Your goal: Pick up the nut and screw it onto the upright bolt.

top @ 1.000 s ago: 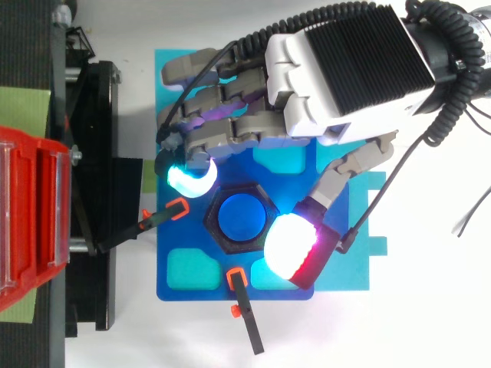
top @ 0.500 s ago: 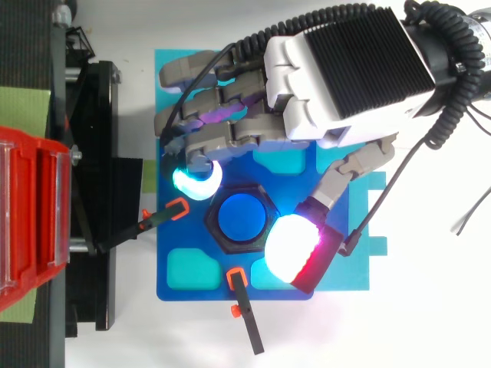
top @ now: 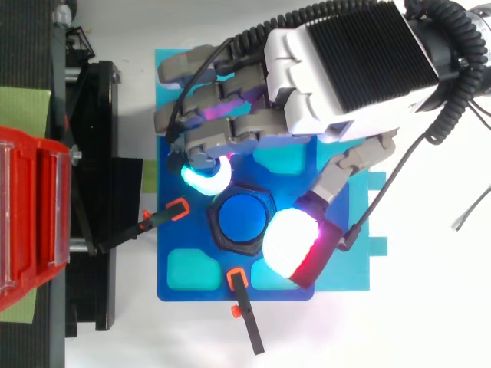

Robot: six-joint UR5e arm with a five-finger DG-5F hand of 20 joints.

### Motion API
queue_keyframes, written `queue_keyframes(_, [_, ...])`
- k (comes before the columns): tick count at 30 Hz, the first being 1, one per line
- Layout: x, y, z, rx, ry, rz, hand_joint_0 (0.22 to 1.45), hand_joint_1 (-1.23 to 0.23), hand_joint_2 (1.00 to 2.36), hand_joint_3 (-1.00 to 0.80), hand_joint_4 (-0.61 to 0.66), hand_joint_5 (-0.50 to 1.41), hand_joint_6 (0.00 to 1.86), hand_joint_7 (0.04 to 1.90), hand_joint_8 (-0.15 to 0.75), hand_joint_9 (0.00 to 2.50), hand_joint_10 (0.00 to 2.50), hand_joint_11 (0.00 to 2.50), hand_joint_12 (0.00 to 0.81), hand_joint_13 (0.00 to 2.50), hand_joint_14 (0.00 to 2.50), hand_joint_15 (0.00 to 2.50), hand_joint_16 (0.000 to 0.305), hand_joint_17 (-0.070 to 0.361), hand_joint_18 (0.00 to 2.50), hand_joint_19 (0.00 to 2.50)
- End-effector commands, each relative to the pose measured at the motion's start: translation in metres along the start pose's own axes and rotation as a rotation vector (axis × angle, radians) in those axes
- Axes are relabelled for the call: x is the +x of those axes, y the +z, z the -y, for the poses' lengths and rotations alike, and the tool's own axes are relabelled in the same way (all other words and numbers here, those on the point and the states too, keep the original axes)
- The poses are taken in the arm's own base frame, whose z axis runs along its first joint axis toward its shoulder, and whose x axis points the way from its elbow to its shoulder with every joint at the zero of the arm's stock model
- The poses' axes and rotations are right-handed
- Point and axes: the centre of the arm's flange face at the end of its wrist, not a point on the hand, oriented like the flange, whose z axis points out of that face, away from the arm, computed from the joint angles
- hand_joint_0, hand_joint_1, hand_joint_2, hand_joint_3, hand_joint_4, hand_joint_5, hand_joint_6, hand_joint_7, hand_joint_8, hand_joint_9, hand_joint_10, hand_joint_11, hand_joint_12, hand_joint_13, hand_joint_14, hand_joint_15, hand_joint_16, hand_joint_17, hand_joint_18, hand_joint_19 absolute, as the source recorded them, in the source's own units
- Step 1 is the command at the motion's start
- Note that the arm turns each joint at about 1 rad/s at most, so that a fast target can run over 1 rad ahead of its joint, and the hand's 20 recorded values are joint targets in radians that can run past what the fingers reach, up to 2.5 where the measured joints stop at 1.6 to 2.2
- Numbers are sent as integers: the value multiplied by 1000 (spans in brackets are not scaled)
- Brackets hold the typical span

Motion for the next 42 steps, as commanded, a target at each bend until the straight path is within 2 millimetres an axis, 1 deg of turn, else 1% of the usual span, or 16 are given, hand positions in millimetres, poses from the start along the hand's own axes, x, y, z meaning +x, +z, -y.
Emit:
queue_keyframes(1, [-5, -1, 5, 2, -11, 21, 493, -98, 1000, -500, 3, 38, 502, 1383, 181, 1328, 7, 209, 244, 646, 0, 0, 24, 54, 350, 0])
queue_keyframes(3, [-6, -1, 6, -4, -16, 29, 495, -101, 1000, -500, -30, 50, 502, 1387, 148, 1372, 7, 207, 238, 657, 0, 0, 24, 54, 362, 0])
queue_keyframes(8, [-14, -5, 14, -4, -31, 55, 498, -112, 1000, -500, -78, 76, 508, 1409, 111, 1513, 6, 190, 217, 726, 0, 0, 22, 51, 431, 0])
queue_keyframes(15, [-19, -15, 25, -3, -36, 47, 495, -127, 1000, -500, -64, 82, 550, 1334, 81, 1664, 6, 193, 181, 794, 0, 0, 19, 43, 543, 0])
queue_keyframes(16, [-20, -15, 26, -3, -36, 45, 493, -133, 1000, -500, -61, 82, 559, 1322, 88, 1699, 7, 203, 154, 812, 0, 0, 18, 40, 556, 0])
queue_keyframes(20, [-23, -19, 30, -10, -40, 47, 489, -130, 1000, -500, -40, 75, 567, 1311, 108, 1654, 6, 192, 148, 773, 0, 0, 16, 35, 552, 0])
queue_keyframes(22, [-23, -19, 30, -12, -39, 47, 483, -122, 1000, -500, -13, 68, 519, 1397, 128, 1557, 5, 167, 160, 719, 0, 0, 16, 37, 490, 0])
queue_keyframes(25, [-35, -10, 28, -26, -41, 74, 475, -123, 1000, -500, 16, 25, 503, 1414, 155, 1412, 6, 151, 173, 660, 0, 0, 18, 40, 436, 0])
queue_keyframes(27, [-42, -2, 24, -36, -42, 93, 469, -143, 1000, -500, 26, -11, 505, 1238, 162, 1372, 5, 154, 168, 643, 0, 0, 19, 43, 396, 0])
queue_keyframes(29, [-45, 2, 22, -39, -42, 103, 459, -164, 1000, -500, 90, -64, 504, 955, 173, 1276, 4, 135, 183, 584, 0, 0, 21, 48, 324, 0])
queue_keyframes(34, [-47, 14, 15, -25, -63, 154, 445, -195, 1000, -500, 66, -120, 503, 808, 175, 1089, 2, 84, 218, 476, 0, 0, 25, 56, 230, 0])
queue_keyframes(35, [-38, 20, 13, -8, -65, 172, 444, -202, 1000, -500, 56, -127, 502, 781, 176, 1063, 0, 74, 222, 464, 0, 0, 26, 58, 220, 0])
queue_keyframes(37, [-36, 24, 10, -11, -67, 181, 442, -207, 1000, -500, 57, -129, 502, 770, 174, 1018, 2, 62, 229, 452, 0, 0, 26, 59, 194, 0])
queue_keyframes(38, [-26, 26, 11, -6, -61, 182, 441, -206, 1000, -500, 57, -129, 502, 770, 171, 1007, 0, 44, 235, 428, 0, 0, 26, 59, 164, 0])
queue_keyframes(40, [-22, 29, 7, -12, -60, 178, 430, -199, 1000, -500, 46, -128, 502, 753, 173, 976, 0, 27, 239, 403, 0, 0, 28, 62, 134, 0])
queue_keyframes(42, [-13, 31, 4, -9, -55, 163, 427, -195, 1000, -500, 40, -129, 502, 737, 168, 956, 0, 1, 243, 381, 0, 0, 28, 64, 101, 0])
